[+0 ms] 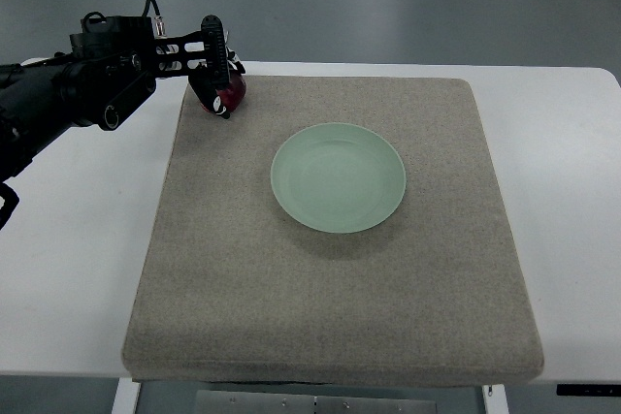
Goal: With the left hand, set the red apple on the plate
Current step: 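Close the left hand's fingers around the red apple, then lift the apple and carry it with the left hand over the green plate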
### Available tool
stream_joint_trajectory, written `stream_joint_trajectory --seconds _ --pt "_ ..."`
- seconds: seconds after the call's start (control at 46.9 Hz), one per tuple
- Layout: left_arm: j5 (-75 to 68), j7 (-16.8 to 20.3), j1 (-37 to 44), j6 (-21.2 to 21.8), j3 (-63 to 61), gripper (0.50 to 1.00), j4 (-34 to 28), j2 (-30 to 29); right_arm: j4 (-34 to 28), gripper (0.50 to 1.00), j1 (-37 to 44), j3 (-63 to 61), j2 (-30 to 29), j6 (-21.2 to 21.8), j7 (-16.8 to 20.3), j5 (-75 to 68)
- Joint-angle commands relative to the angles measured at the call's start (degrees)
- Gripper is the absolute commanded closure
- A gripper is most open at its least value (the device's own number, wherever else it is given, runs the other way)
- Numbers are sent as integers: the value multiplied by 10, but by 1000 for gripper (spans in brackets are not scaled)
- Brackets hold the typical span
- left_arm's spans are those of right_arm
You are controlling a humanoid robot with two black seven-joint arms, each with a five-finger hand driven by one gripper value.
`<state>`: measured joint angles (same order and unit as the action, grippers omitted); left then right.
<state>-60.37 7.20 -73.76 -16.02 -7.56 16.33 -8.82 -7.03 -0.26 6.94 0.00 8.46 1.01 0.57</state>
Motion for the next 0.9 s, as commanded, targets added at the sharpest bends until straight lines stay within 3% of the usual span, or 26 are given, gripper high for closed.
stream_joint_trajectory --seconds 0.0,0.235,0.704,0.874 --pt "-1 0 1 -2 0 763 1 0 0 536 0 0 0 0 0 0" --pt "2 0 -2 -5 1 1000 1 0 0 536 0 0 0 0 0 0" --pt "11 0 -19 -3 13 1000 11 0 0 536 0 0 0 0 0 0" --pt "19 15 -29 -2 20 1000 72 -7 0 536 0 0 0 0 0 0"
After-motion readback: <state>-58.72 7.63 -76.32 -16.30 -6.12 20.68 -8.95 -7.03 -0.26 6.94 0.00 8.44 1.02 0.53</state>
